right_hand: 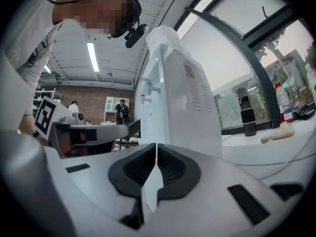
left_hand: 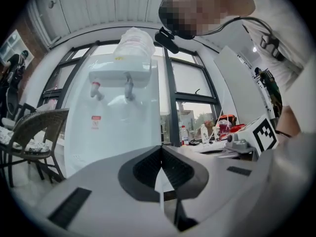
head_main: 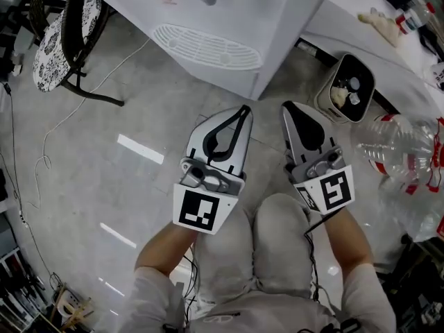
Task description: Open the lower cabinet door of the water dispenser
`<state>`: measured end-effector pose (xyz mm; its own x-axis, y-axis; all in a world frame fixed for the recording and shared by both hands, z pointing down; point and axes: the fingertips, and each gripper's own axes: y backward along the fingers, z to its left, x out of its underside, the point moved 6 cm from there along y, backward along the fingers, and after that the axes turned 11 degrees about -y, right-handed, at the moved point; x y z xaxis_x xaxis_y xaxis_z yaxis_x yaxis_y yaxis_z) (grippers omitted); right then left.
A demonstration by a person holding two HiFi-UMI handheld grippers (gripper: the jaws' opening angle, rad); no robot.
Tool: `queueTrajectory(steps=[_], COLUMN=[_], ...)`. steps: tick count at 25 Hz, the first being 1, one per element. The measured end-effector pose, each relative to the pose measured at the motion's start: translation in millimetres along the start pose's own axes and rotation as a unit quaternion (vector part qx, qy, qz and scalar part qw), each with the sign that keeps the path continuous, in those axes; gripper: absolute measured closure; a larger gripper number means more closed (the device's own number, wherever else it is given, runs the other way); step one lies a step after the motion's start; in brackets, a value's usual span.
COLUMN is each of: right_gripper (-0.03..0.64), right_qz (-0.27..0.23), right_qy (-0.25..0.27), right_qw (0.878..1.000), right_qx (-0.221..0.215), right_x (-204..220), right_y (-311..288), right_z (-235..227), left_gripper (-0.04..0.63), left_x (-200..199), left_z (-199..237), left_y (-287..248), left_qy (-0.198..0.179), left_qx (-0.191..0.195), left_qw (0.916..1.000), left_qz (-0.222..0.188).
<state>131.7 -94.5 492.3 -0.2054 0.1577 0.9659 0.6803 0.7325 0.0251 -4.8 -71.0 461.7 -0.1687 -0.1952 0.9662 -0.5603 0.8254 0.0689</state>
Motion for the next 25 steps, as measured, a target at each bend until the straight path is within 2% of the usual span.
queueTrajectory(steps=[4,10,14,20,25], right_gripper=[0.598,0.589,0.511,0.471,0.433], right_qz=[0.003,0.006,0.009,0.021,0.012], right_qy=[0.006,0.011,0.015,0.027,0.029], right_qw=[1.000,1.000,1.000,0.999,0.999], right_qx=[0.002,0.001,0.001,-0.005,0.008], right_x=[34.5,68.4,83.7,107.2,111.8], right_y=[-12.8,-29.1,-34.5,-53.1,-63.6], right_z=[-19.9,-41.0,-51.0,-65.3,-73.0], left_gripper=[0.592,0.592,0.592,0.592,0.592], left_x=[32.9,60.4,76.2,96.4,104.8], left_z=[-2.5,-2.0,-5.5,-11.1,-11.7], left_y=[-8.4,-10.1,-12.1,-22.1,-21.0], left_qy=[-0.002,-0.009,-0.014,-0.012,-0.009], left_qx=[0.007,0.011,0.018,0.021,0.021], left_qw=[1.0000,0.9998,0.9996,0.9995,0.9995], left_qz=[-0.001,-0.012,-0.014,-0.021,-0.020])
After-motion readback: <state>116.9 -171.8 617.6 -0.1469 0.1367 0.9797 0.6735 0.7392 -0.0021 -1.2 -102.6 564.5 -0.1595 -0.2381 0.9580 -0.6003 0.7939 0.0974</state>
